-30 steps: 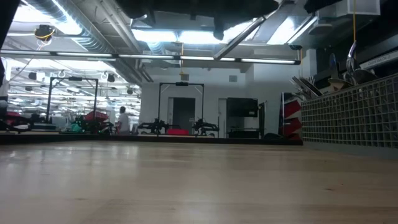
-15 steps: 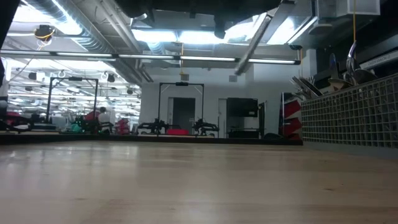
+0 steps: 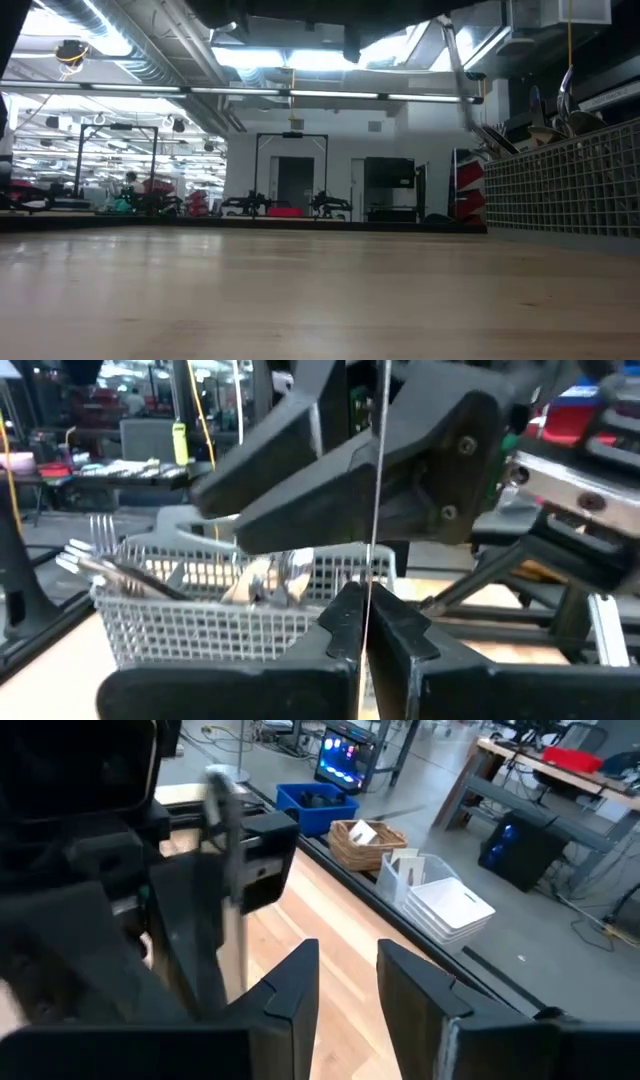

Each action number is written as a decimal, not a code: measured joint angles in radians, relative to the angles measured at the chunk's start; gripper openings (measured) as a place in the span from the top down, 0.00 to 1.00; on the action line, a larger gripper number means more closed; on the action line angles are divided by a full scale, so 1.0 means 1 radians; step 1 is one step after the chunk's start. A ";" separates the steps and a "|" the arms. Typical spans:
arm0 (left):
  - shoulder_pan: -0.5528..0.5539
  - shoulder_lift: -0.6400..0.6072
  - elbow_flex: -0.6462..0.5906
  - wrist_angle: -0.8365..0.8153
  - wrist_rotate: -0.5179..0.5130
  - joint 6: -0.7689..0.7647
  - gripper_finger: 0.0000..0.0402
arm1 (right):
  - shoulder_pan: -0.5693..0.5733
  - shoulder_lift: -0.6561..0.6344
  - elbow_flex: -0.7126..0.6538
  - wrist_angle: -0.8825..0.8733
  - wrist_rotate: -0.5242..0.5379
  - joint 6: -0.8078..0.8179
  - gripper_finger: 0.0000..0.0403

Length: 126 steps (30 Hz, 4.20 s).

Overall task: Sort silverware
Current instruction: Put the knife into the middle section of the utensil holder, then return to Home Position

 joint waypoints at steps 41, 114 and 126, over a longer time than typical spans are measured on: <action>0.199 0.340 0.285 0.417 0.118 0.037 1.00 | -0.039 -0.207 0.002 -0.035 -0.048 -0.256 0.74; 0.147 -0.836 -0.355 -0.592 0.084 -0.011 0.84 | 0.105 -0.886 -0.518 0.283 -0.430 -0.414 0.74; -0.069 -1.481 -0.908 -0.474 -0.115 -0.055 0.84 | 0.176 -1.089 -0.819 0.716 -0.502 -0.620 0.74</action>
